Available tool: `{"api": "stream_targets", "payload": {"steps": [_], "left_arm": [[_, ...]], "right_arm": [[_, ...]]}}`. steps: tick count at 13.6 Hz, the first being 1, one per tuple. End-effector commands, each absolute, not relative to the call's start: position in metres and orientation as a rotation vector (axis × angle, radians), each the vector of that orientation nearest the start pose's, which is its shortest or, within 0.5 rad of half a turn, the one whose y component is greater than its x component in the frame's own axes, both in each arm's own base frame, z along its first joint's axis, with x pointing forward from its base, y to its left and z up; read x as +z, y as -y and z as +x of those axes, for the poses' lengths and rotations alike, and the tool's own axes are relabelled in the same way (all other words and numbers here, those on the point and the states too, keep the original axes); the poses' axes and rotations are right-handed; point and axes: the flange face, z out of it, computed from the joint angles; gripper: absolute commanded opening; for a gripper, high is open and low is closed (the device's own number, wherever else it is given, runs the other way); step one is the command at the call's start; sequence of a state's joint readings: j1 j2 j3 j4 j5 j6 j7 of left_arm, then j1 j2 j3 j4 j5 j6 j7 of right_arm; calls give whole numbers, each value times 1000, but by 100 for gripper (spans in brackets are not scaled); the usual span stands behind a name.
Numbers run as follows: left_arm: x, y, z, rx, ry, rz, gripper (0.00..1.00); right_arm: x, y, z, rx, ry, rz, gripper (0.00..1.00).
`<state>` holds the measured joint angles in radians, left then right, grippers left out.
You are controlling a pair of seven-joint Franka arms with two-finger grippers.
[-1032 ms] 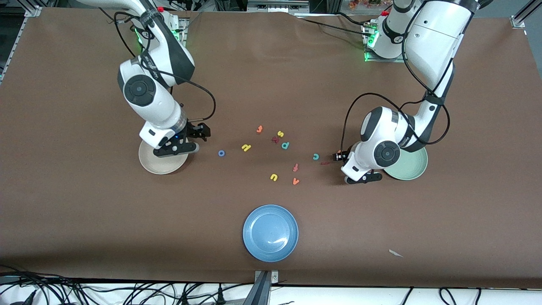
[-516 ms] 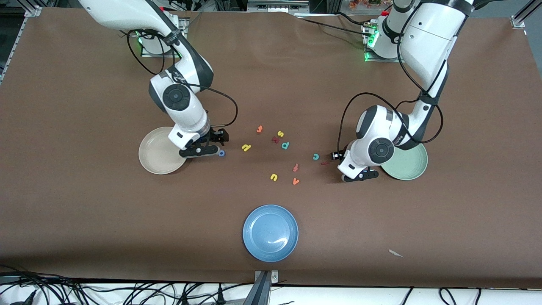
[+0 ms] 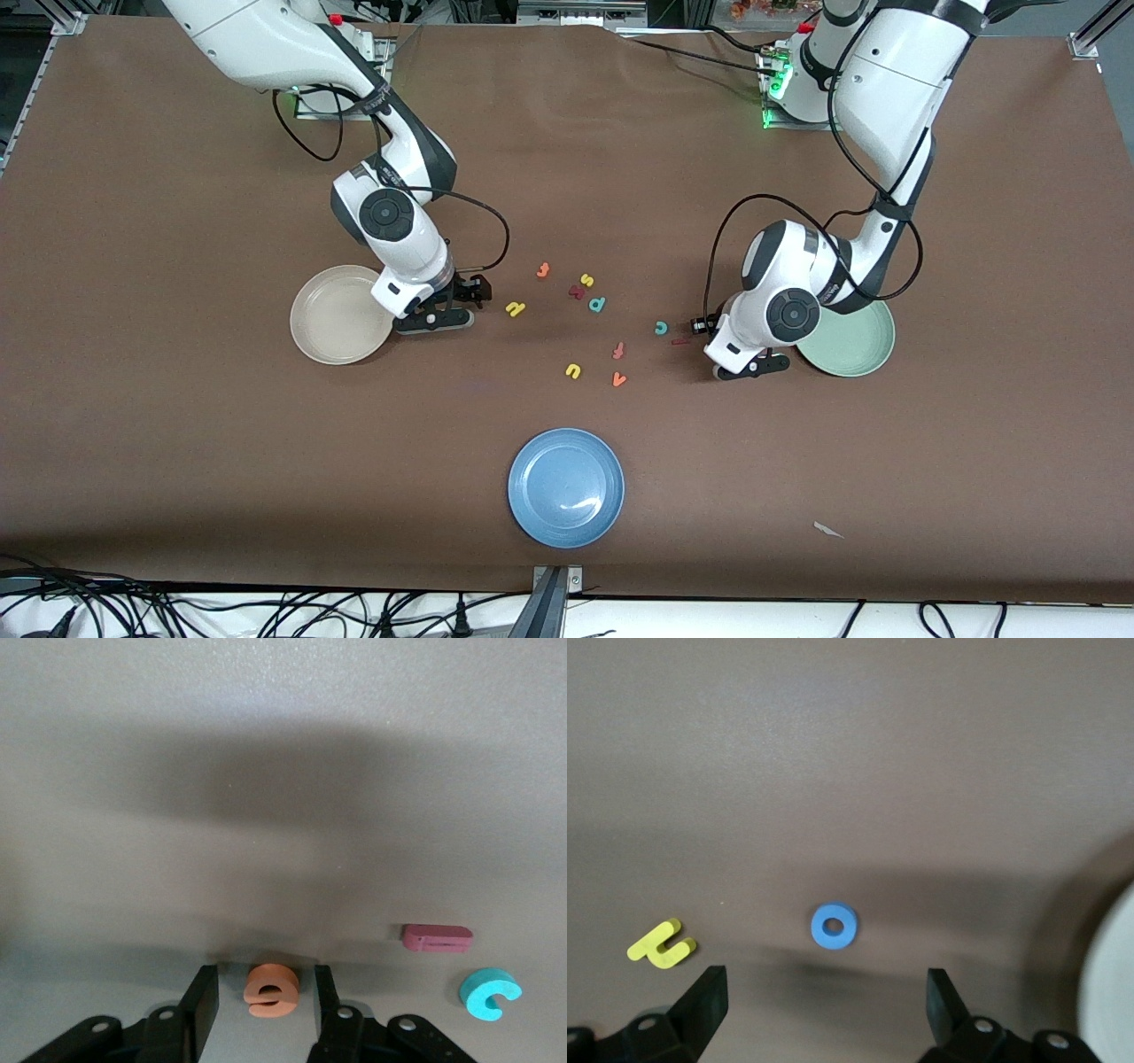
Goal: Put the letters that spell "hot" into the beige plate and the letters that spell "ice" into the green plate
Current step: 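Grasp the orange 9 with the left gripper and the blue o with the right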
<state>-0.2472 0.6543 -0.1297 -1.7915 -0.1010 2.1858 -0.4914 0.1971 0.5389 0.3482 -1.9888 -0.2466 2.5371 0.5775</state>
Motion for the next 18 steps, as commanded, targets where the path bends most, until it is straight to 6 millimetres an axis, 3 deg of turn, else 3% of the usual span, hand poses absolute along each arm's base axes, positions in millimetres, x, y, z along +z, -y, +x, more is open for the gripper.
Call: {"api": "stream_targets", "payload": {"steps": [1,5,10,14,16,18], "left_arm": [[161,231,578,485,349,-3127,51],[161,231,579,483,348,-3124,30],[169,231,583,463,335,-3128,12],[232,225,597,407,321,-3153,9],[264,216,606,425,278,-3157,9],[293,181,617,456,242,-3165,9]], "right_arm": [[195,-323,524,-95,174,-3064,99],[192,-326,521,-109,199,-3074,90],[185,-325,520,-107,220,-3079,81],[176,-321,519,-108,212,-3073,80],[174,-322,518,-119,213,-3065,67],[173,-322,517,-117,218,-3066,64]]}}
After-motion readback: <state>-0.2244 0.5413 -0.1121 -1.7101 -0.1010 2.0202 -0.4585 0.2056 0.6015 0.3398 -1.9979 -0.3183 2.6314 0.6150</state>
